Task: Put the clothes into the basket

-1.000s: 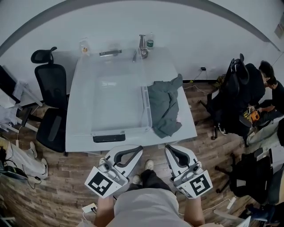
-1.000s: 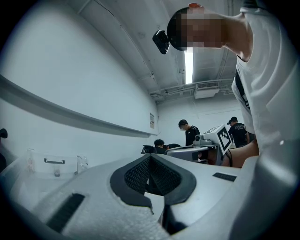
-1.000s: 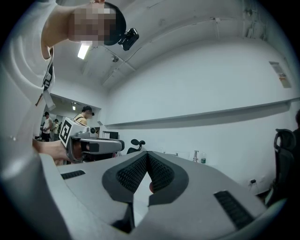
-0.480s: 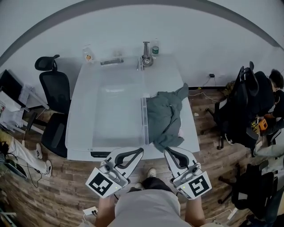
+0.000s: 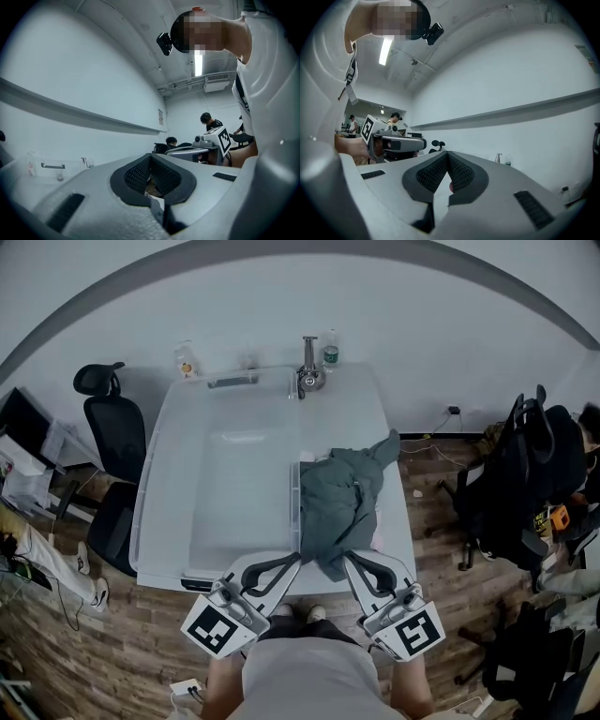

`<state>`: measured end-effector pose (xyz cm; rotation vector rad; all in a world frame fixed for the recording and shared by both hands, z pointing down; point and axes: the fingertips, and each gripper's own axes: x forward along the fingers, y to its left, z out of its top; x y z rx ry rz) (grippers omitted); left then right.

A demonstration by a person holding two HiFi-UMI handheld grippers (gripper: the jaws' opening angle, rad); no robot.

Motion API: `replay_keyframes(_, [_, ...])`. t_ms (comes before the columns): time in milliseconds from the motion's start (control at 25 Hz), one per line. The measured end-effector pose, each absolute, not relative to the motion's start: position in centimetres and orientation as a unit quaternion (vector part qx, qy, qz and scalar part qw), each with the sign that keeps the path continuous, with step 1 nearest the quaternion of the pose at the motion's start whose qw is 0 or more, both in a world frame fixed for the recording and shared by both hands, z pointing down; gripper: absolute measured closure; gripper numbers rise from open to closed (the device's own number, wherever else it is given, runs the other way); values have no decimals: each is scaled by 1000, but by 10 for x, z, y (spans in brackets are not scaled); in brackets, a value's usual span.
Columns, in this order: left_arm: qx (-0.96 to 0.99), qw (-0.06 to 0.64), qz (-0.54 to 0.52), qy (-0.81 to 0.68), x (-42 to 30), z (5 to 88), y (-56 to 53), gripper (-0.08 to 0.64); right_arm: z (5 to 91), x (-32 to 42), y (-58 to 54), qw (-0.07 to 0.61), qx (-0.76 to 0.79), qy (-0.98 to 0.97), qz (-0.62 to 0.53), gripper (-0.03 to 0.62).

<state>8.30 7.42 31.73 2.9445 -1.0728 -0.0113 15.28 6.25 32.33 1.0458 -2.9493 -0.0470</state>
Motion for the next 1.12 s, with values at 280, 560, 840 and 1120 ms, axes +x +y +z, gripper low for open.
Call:
replay_keyframes(280, [944, 7, 4, -330, 84, 324, 46, 555, 328, 151, 31, 4, 341, -940, -11, 588])
replay_keyframes(560, [952, 11, 6, -307, 77, 334, 9, 555, 337, 144, -2, 19, 360, -933, -9, 588])
replay_keyframes(840, [959, 13, 9, -284, 75, 340, -23, 555, 350, 143, -31, 50, 382, -923, 4, 588])
replay_keyframes(1120, [968, 7, 25, -250, 76, 345, -48, 555, 353, 142, -56, 67, 412, -909, 5, 588])
